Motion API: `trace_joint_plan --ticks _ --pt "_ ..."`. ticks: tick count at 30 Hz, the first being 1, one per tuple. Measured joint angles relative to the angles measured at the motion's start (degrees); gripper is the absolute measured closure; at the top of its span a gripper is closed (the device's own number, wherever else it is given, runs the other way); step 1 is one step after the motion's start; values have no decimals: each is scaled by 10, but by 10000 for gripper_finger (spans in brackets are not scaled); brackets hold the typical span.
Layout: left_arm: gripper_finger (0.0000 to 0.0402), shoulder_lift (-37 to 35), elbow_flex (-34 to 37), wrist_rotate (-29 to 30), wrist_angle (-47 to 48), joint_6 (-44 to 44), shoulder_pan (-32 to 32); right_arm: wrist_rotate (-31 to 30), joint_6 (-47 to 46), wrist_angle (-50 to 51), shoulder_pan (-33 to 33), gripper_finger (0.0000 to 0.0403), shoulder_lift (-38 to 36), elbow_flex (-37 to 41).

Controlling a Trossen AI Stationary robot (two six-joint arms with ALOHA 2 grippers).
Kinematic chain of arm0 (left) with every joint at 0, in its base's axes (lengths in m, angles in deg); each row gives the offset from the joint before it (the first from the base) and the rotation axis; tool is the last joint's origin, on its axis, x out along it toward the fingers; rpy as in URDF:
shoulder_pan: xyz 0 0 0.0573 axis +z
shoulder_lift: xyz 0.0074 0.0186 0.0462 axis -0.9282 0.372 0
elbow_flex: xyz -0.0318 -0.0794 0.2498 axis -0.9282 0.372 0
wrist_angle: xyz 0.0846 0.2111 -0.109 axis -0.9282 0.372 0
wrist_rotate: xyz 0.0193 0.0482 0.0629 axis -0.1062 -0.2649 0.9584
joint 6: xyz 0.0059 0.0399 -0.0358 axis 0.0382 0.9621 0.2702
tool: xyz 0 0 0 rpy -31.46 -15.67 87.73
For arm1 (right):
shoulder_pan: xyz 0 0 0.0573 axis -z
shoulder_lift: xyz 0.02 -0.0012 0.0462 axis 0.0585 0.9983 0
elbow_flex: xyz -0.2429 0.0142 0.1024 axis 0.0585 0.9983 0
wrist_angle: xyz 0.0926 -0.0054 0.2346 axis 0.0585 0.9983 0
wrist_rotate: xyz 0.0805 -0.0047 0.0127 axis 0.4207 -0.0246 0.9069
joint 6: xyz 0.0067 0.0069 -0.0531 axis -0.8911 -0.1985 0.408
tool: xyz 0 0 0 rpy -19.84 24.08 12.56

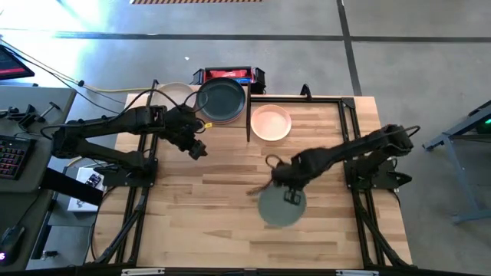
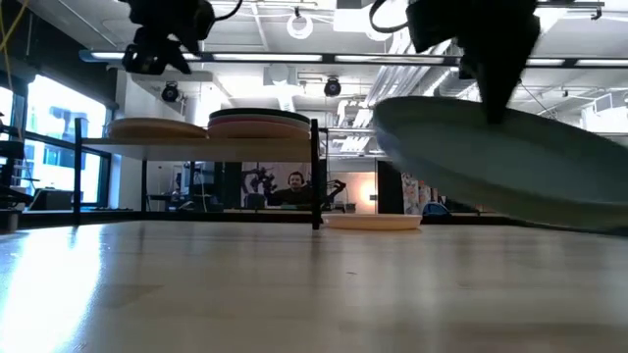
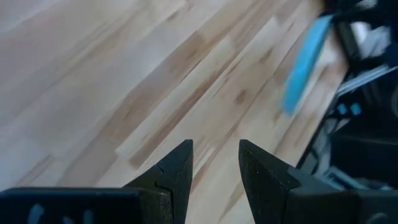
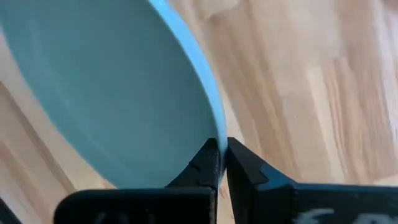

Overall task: Place and stack plates onto a shelf
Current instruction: Stack the light blue plate on top of the white plate on the shelf

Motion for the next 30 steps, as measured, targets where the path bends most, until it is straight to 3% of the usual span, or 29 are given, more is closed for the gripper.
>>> trace_joint_plan --ticks 7,19,30 --pt "284 28 -1 28 -84 -13 -31 21 -81 -26 66 403 -26 0" --pt "284 133 -1 51 -170 -12 -76 79 -114 -69 125 403 -28 0" --pt "284 198 0 58 -260 -12 -101 82 -128 -84 161 403 -28 0"
